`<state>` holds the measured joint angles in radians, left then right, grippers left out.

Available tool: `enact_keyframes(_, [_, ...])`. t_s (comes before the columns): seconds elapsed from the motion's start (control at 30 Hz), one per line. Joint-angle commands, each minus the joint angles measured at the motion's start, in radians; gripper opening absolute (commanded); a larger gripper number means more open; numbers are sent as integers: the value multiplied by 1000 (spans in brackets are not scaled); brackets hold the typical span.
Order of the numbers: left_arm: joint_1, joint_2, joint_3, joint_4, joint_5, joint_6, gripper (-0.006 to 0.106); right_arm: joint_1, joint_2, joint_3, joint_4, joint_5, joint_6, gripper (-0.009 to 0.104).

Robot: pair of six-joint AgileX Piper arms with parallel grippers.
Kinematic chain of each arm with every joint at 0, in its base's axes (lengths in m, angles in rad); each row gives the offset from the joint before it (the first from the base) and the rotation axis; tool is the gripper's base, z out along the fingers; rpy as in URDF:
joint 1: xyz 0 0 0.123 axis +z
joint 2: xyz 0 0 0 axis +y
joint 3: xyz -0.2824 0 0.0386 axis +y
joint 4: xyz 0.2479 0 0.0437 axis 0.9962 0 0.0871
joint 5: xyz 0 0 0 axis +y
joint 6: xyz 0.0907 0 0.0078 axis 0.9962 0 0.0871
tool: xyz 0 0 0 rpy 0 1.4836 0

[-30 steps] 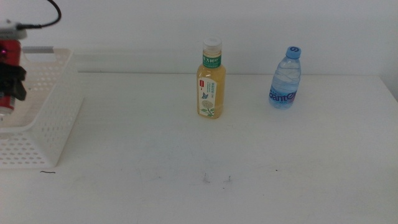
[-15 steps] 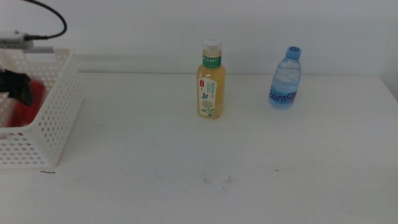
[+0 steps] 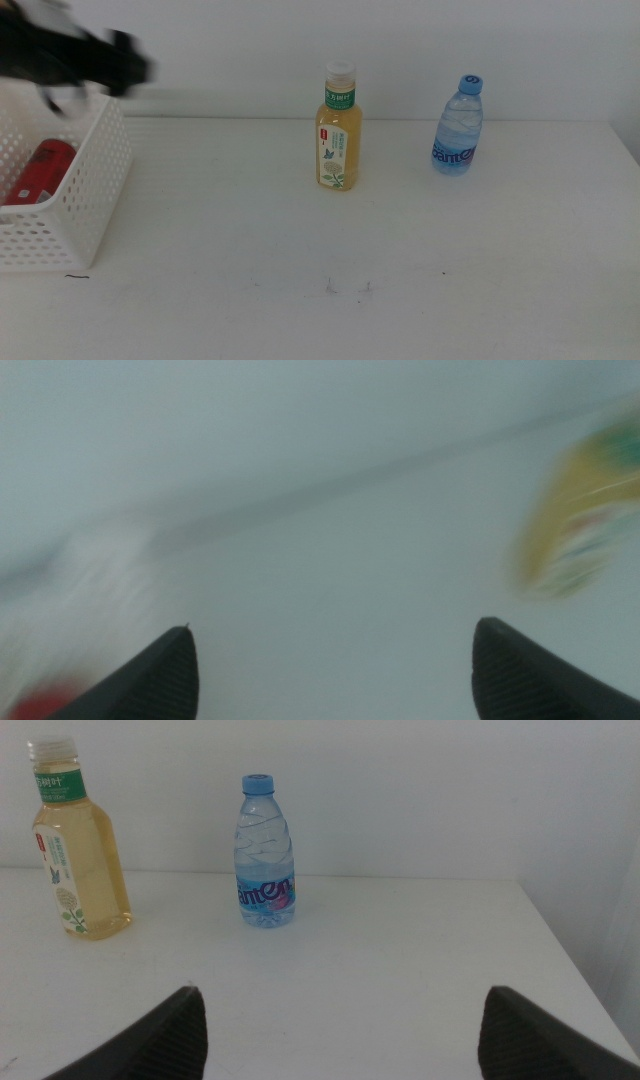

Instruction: Use arms to grab the bottles and put them into the dustbin to the left of the table.

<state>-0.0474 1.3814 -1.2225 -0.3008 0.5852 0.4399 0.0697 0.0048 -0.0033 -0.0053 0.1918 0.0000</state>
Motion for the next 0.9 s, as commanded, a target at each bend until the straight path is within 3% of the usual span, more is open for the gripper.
enact_keyframes(0.0, [-146,-126,206,-66,-286,47,94,-8,-5,3,-10,-5,0,86])
enact_keyframes(0.13, [-418,-213,579,-107,-832,91,94,-8,-5,3,-10,-5,0,86])
enact_keyframes(0.27, [-645,-96,911,-30,-1540,-110,94,-8,-5,3,-10,-5,0,86])
enact_keyframes(0.33, [-677,43,970,-12,-1728,-202,94,-8,-5,3,-10,-5,0,86])
enact_keyframes(0.6, [-639,555,730,30,-1806,-459,94,-8,-5,3,-10,-5,0,86])
enact_keyframes(0.87, [-542,736,351,232,-1627,-475,94,-8,-5,3,-10,-5,0,86])
